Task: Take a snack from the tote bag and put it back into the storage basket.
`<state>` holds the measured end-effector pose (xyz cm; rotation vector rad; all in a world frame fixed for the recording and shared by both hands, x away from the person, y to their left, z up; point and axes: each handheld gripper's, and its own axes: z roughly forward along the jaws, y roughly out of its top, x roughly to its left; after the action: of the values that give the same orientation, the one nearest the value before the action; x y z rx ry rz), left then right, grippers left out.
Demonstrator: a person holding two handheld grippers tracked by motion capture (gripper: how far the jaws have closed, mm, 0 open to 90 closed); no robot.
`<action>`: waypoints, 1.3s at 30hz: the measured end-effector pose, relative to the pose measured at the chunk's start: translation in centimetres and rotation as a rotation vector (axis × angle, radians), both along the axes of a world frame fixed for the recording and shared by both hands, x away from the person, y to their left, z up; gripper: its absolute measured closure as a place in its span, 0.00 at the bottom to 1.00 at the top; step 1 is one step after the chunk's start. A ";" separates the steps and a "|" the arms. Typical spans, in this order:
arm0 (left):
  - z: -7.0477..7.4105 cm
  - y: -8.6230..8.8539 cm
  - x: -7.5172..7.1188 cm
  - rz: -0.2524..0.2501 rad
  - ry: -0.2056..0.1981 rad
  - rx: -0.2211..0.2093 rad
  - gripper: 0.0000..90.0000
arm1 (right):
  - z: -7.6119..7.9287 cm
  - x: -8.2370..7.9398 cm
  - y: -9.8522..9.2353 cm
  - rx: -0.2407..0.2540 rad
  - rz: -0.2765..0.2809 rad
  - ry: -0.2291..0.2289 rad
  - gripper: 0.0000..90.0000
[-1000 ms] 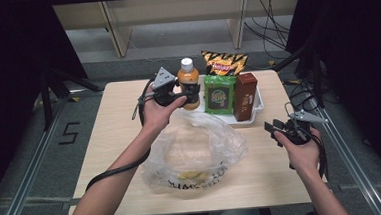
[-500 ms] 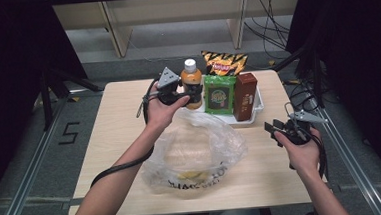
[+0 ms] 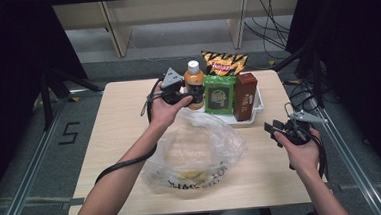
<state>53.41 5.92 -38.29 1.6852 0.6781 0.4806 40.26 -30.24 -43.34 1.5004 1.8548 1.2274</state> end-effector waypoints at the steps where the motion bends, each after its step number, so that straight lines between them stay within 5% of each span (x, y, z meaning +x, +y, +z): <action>1: -0.1 0.0 0.1 0.000 0.001 0.003 0.41 | 0.0 0.0 0.0 0.001 0.001 0.001 0.66; 4: -0.4 -0.1 0.3 0.003 0.005 0.002 0.41 | 0.0 0.0 -0.1 -0.018 0.004 -0.007 0.66; 6: -0.4 0.0 0.8 -0.008 -0.041 0.026 0.41 | -0.1 0.0 0.1 0.000 -0.004 -0.003 0.66; 13: -1.1 -0.2 1.1 0.003 -0.004 0.016 0.41 | -0.1 0.0 0.0 0.009 -0.001 0.001 0.66; 23: -2.2 -0.4 1.7 0.005 0.013 0.026 0.41 | -0.3 0.1 -0.3 -0.035 0.002 -0.006 0.66; 25: -2.3 -0.4 1.9 0.004 0.013 0.027 0.41 | -0.3 0.1 -0.1 -0.008 0.002 0.002 0.66; 39: -2.8 -0.8 2.7 0.014 0.035 0.035 0.41 | -0.5 0.2 -0.3 -0.028 0.019 -0.012 0.66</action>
<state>56.11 5.14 -41.10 1.7262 0.7105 0.4761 40.50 -30.57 -43.86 1.4609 1.8745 1.2110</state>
